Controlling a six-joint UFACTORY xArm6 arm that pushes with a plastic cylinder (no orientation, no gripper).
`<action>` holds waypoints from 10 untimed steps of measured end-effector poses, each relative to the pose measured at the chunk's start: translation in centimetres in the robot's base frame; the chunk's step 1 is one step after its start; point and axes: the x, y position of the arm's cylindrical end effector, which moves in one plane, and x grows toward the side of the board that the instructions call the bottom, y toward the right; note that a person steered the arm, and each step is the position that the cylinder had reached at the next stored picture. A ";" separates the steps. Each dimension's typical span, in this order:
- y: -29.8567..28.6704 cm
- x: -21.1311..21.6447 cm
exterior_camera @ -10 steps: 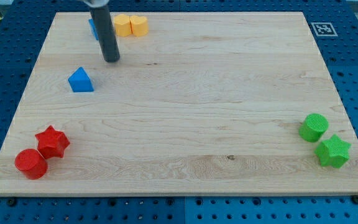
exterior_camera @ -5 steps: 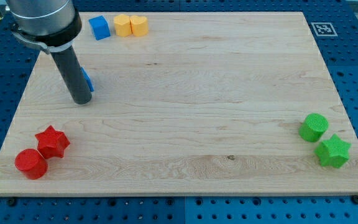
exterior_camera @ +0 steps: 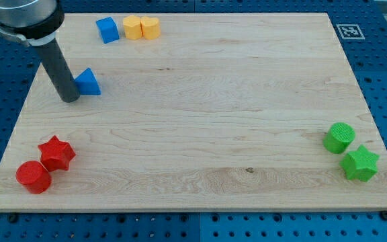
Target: Push the blue triangle towards top left
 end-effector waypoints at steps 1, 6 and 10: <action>1.7 0.0; 2.1 -3.7; 1.2 -9.8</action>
